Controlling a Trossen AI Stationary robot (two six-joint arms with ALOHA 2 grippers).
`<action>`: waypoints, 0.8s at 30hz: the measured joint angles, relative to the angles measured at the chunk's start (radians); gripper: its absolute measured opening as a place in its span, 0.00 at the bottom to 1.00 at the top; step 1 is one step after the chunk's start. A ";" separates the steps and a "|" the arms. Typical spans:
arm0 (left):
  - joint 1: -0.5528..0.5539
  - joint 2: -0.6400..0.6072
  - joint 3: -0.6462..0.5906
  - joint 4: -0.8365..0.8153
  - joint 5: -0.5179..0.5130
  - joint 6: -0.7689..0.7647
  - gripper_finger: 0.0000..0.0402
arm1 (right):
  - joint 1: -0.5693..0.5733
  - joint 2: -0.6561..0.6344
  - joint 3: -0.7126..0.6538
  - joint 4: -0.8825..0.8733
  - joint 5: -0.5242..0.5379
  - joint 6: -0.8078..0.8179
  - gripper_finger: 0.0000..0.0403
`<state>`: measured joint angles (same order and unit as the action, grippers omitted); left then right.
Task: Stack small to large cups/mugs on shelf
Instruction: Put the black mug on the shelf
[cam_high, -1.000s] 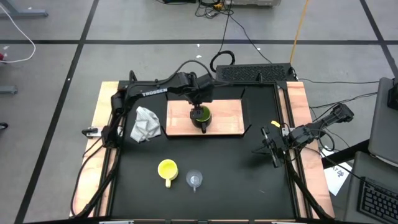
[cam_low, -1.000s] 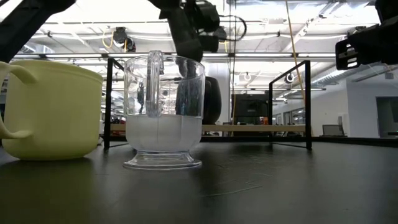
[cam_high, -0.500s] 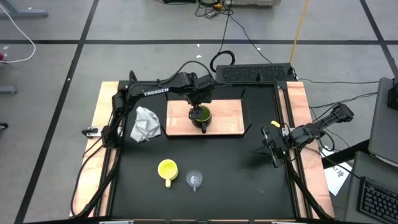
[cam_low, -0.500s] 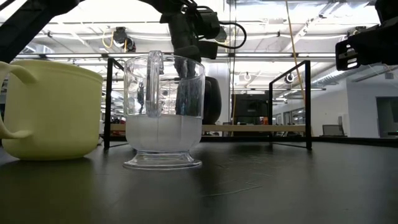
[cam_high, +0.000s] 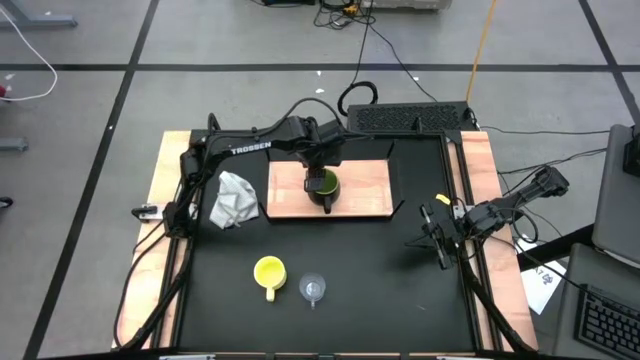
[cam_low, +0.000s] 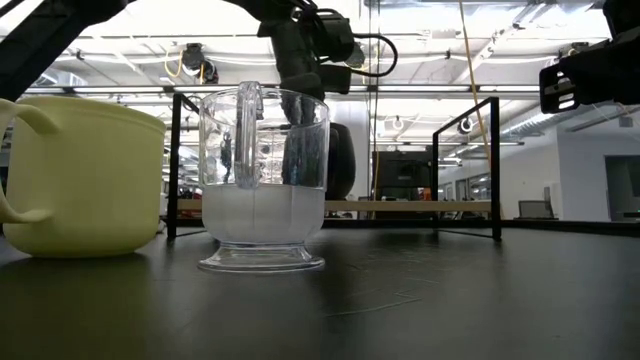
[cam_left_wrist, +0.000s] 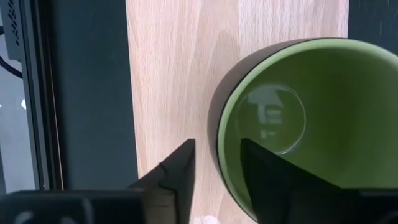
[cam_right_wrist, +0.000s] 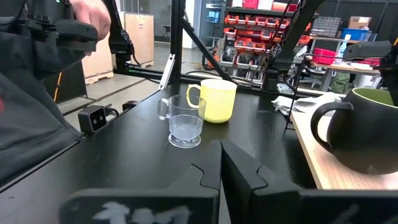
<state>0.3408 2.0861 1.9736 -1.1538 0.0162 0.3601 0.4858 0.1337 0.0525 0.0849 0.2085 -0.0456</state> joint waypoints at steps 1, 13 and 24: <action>0.000 0.000 0.000 0.001 0.000 0.000 0.28 | 0.000 0.000 0.000 0.000 0.000 0.000 0.00; -0.033 0.002 0.000 0.057 -0.009 0.038 0.04 | 0.000 0.000 0.000 0.000 0.000 -0.001 0.00; -0.058 0.002 0.000 0.055 -0.060 0.103 0.03 | 0.000 0.000 0.000 0.000 0.000 0.000 0.00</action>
<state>0.2829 2.0880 1.9736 -1.0985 -0.0440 0.4627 0.4858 0.1340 0.0525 0.0853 0.2085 -0.0460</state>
